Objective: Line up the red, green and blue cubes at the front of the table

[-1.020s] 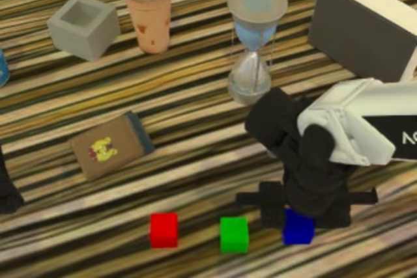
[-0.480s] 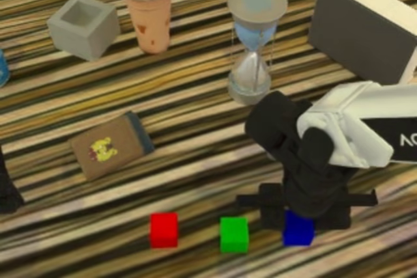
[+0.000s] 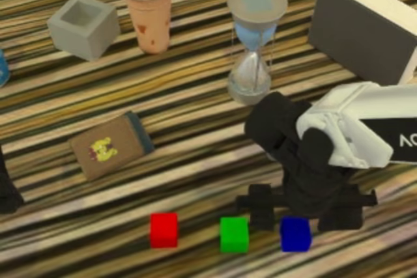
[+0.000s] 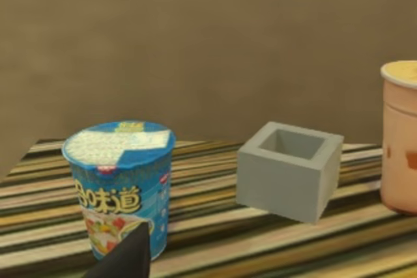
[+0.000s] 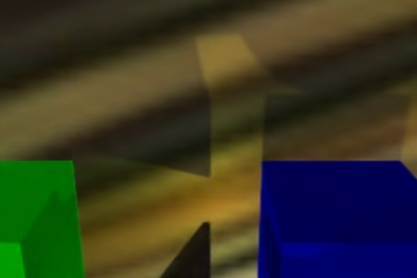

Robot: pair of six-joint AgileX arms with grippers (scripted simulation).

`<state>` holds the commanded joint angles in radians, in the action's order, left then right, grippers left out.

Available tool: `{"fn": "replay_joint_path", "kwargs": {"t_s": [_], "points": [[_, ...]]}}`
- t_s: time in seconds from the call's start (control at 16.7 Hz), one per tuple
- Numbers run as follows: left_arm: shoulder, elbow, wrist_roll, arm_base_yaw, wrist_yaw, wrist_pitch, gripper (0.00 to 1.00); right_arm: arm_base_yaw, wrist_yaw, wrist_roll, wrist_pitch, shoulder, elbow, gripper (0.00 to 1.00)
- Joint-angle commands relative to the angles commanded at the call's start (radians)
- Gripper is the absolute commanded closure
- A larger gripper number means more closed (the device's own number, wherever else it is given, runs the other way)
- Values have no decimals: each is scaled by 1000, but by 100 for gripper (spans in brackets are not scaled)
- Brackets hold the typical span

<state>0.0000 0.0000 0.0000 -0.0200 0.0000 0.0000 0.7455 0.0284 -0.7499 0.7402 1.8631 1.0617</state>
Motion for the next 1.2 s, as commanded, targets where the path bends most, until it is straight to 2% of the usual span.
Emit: {"fn": "replay_joint_path", "kwargs": {"t_s": [0.6, 1.02, 1.2], "points": [[0, 0, 0, 0, 0, 0, 0, -1, 0, 0, 4, -2, 3, 0], [0, 0, 0, 0, 0, 0, 0, 12, -2, -3, 226, -93, 126, 0], [0, 0, 0, 0, 0, 0, 0, 13, 0, -2, 273, -120, 154, 0]]}}
